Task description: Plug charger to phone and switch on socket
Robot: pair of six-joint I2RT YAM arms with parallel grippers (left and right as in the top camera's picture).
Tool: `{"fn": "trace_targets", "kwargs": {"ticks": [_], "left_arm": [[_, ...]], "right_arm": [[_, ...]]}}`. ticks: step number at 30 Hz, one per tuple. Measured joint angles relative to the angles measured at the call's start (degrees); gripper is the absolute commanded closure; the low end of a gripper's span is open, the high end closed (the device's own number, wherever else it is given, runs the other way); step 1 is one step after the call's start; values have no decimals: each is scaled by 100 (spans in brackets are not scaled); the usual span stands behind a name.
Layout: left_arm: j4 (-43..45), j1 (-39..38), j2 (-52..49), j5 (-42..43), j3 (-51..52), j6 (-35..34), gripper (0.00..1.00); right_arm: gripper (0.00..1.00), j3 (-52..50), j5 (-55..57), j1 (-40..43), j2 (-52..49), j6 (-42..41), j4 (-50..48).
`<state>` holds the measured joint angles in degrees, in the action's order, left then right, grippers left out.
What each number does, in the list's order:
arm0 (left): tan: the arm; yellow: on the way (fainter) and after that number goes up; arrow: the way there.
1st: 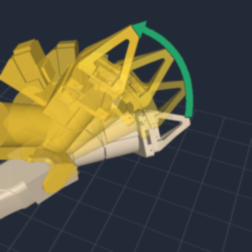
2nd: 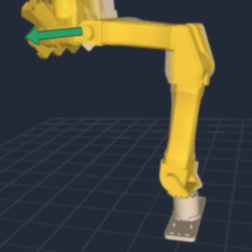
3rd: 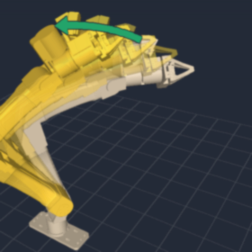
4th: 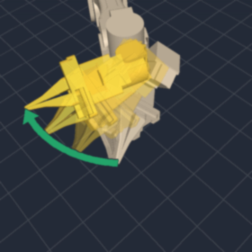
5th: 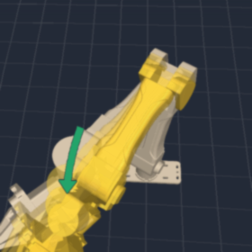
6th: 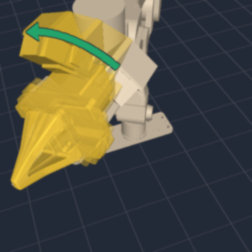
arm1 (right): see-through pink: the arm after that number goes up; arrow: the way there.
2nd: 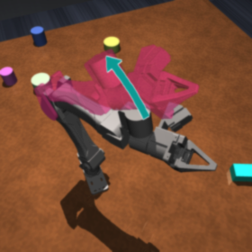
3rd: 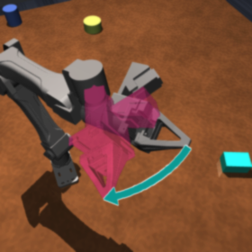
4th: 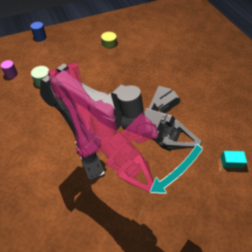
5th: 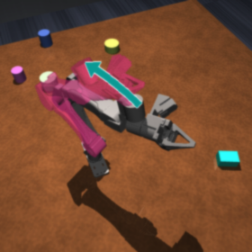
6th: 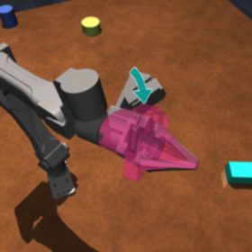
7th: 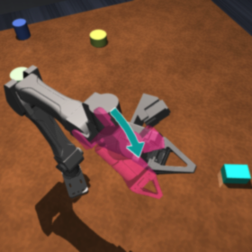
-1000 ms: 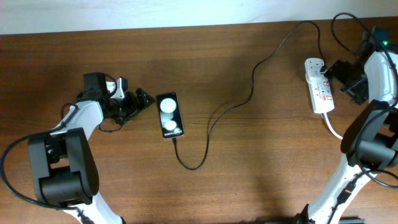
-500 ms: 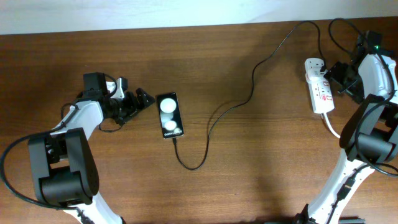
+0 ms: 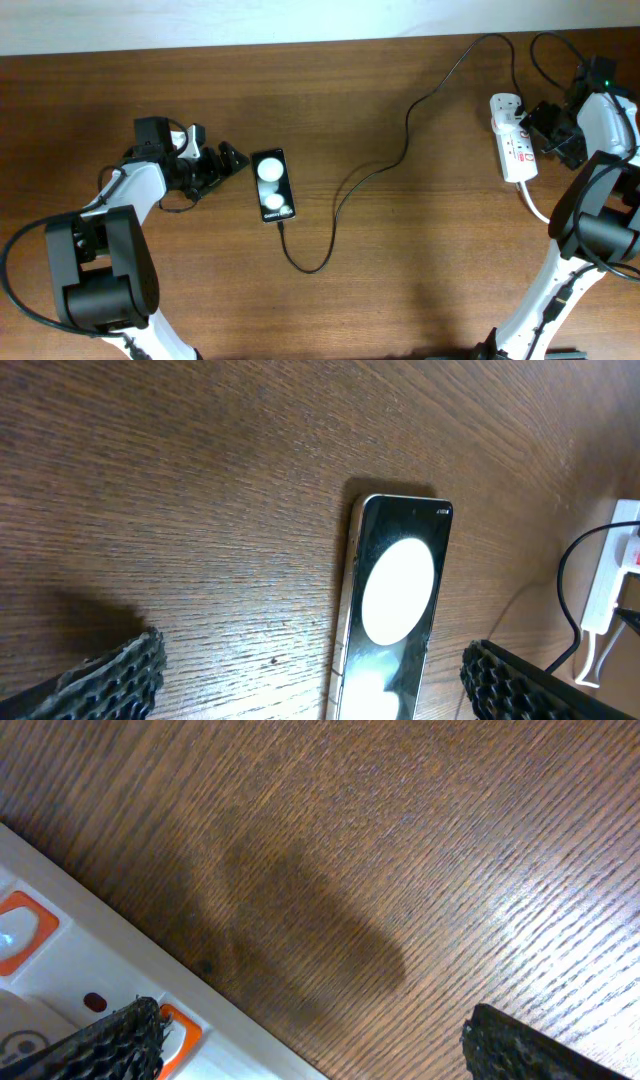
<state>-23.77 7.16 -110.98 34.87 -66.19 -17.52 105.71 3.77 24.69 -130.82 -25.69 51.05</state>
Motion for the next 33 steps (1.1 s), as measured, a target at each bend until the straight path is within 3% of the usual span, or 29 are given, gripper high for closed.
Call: {"fn": "trace_targets", "kwargs": {"ticks": [27, 33], "left_arm": [[0, 0, 0, 0, 0, -2, 1], [0, 0, 0, 0, 0, 0, 1]], "right_arm": [[1, -258, -927, 72, 129, 90, 407], [1, -179, -960, 63, 133, 1248, 1012]]}}
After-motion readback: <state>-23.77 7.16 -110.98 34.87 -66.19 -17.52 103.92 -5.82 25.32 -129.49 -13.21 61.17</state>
